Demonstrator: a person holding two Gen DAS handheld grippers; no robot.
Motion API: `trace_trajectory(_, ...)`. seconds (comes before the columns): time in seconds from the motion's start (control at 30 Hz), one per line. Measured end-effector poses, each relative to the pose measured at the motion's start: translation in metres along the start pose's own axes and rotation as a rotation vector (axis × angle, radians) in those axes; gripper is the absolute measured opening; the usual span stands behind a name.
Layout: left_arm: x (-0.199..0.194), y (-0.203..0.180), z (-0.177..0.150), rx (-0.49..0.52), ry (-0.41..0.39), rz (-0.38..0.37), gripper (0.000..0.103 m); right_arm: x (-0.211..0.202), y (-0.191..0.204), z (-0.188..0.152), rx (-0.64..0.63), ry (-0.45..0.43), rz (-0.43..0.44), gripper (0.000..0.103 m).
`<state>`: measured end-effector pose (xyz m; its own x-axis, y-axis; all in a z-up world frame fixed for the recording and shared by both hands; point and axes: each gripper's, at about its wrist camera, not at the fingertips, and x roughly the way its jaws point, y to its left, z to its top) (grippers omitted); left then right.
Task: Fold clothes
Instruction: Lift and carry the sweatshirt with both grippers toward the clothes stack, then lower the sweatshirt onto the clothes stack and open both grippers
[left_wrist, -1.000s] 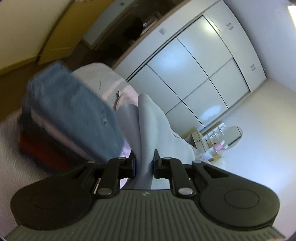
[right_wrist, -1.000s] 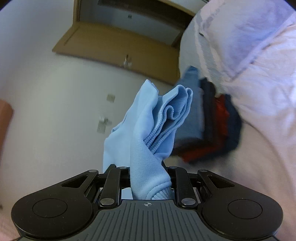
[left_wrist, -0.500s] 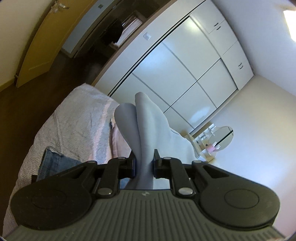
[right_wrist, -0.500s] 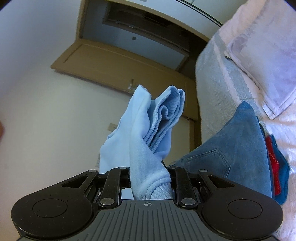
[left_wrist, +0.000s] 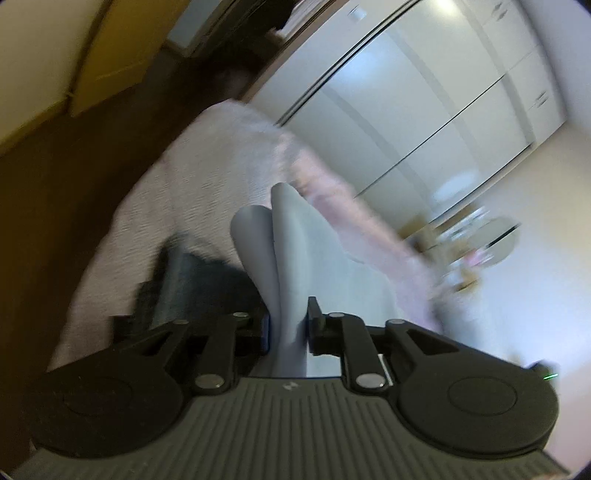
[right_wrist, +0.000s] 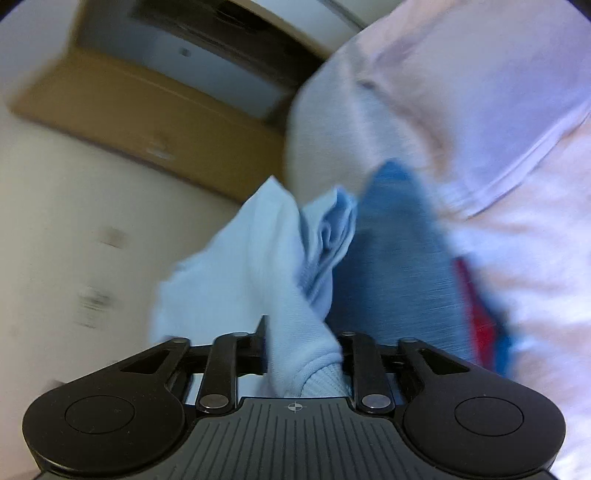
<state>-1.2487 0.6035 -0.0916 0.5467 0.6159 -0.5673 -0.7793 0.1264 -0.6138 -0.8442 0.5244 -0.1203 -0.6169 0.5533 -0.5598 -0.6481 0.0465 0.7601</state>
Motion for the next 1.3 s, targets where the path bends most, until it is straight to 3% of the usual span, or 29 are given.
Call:
trace_trajectory(0.07, -0.001, 0.007, 0.000, 0.014, -0.022, 0.017, 0.022, 0.002, 0.002, -0.009, -0.087, -0.041, -0.088, 0.033)
trace_trajectory(0.13, -0.010, 0.009, 0.007, 0.025, -0.061, 0.043, 0.024, -0.007, 0.006, -0.014, -0.150, -0.094, -0.118, 0.033)
trace_trajectory(0.23, -0.034, 0.004, 0.019, 0.072, -0.144, 0.146, 0.023, -0.026, 0.018, -0.017, -0.242, -0.158, -0.189, 0.033)
trace_trajectory(0.33, -0.062, -0.008, 0.021, 0.095, -0.189, 0.142, 0.022, -0.045, 0.031, -0.022, -0.326, -0.244, -0.245, 0.033)
trace_trajectory(0.43, -0.072, -0.033, 0.006, 0.159, -0.181, 0.102, 0.022, -0.049, 0.053, -0.034, -0.436, -0.286, -0.230, 0.033)
trace_trajectory(0.63, -0.030, -0.047, -0.044, 0.232, -0.059, 0.159, 0.016, -0.012, 0.081, -0.069, -0.616, -0.210, -0.321, 0.033)
trace_trajectory(0.73, -0.011, -0.029, -0.052, 0.232, -0.053, 0.167, 0.018, 0.021, 0.063, -0.086, -0.633, -0.100, -0.390, 0.033)
trace_trajectory(0.77, -0.010, -0.026, -0.050, 0.208, -0.052, 0.159, 0.017, 0.022, 0.059, -0.090, -0.626, -0.109, -0.388, 0.033)
trace_trajectory(0.83, -0.012, -0.026, -0.045, 0.201, -0.053, 0.168, 0.014, 0.018, 0.060, -0.091, -0.616, -0.124, -0.384, 0.033)
trace_trajectory(0.93, -0.026, -0.045, -0.047, 0.268, -0.058, 0.238, 0.014, 0.011, 0.068, -0.090, -0.605, -0.126, -0.385, 0.033)
trace_trajectory(1.1, -0.057, -0.083, -0.065, 0.290, -0.050, 0.359, 0.023, -0.018, 0.079, -0.100, -0.594, -0.122, -0.381, 0.034)
trace_trajectory(1.13, -0.064, -0.089, -0.072, 0.285, -0.042, 0.373, 0.026, -0.024, 0.081, -0.104, -0.591, -0.114, -0.389, 0.039)
trace_trajectory(1.23, -0.079, -0.104, -0.093, 0.288, -0.015, 0.416, 0.033, -0.037, 0.088, -0.115, -0.588, -0.105, -0.414, 0.072)
trace_trajectory(1.3, -0.088, -0.114, -0.107, 0.302, 0.003, 0.448, 0.039, -0.044, 0.092, -0.126, -0.598, -0.106, -0.424, 0.074)
